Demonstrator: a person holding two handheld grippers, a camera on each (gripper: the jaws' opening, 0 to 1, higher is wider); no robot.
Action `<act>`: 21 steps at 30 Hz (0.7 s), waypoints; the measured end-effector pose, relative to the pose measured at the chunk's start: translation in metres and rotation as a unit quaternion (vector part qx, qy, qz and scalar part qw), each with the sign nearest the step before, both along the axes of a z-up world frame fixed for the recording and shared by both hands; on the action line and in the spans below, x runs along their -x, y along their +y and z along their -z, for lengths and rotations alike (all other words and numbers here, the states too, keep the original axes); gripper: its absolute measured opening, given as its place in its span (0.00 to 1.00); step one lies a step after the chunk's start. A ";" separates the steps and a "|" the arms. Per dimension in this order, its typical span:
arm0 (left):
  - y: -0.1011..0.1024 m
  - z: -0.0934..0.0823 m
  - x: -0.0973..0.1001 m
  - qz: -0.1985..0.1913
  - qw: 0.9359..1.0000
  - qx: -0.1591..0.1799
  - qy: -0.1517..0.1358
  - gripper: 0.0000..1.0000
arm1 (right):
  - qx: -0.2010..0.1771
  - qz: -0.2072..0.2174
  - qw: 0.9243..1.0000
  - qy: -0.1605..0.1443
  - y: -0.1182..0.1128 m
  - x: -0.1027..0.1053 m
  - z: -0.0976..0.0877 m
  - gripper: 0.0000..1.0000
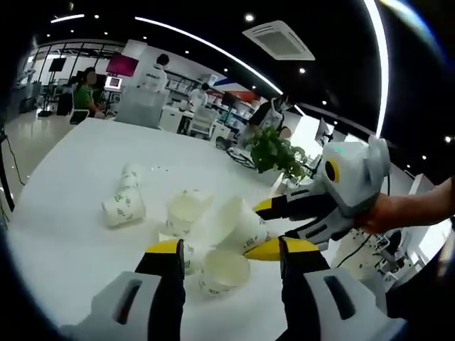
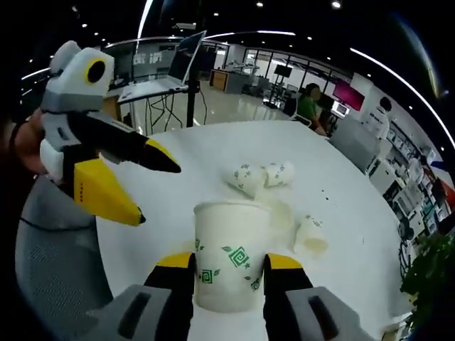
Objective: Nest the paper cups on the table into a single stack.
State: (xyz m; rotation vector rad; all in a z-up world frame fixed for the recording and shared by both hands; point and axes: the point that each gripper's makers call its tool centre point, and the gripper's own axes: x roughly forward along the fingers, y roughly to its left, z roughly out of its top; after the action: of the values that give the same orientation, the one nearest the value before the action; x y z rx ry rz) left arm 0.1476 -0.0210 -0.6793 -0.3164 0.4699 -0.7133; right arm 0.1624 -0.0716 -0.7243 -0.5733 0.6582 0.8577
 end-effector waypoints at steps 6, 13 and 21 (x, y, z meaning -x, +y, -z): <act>-0.004 -0.001 0.003 0.006 1.000 0.014 0.002 0.37 | 0.010 -0.037 0.999 -0.010 0.014 0.013 0.003 0.36; -0.010 0.001 0.009 0.030 0.999 0.017 0.012 0.34 | 0.005 -0.047 0.999 -0.015 0.021 0.018 0.002 0.36; -0.016 0.003 0.004 0.045 0.998 0.031 0.025 0.19 | 0.004 -0.046 0.999 -0.022 0.022 0.018 0.000 0.36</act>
State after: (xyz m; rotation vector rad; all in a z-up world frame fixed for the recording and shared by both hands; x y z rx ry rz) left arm 0.1432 -0.0370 -0.6824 -0.3731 0.5120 -0.8110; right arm 0.1446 -0.0494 -0.7244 -0.6326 0.5991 0.9267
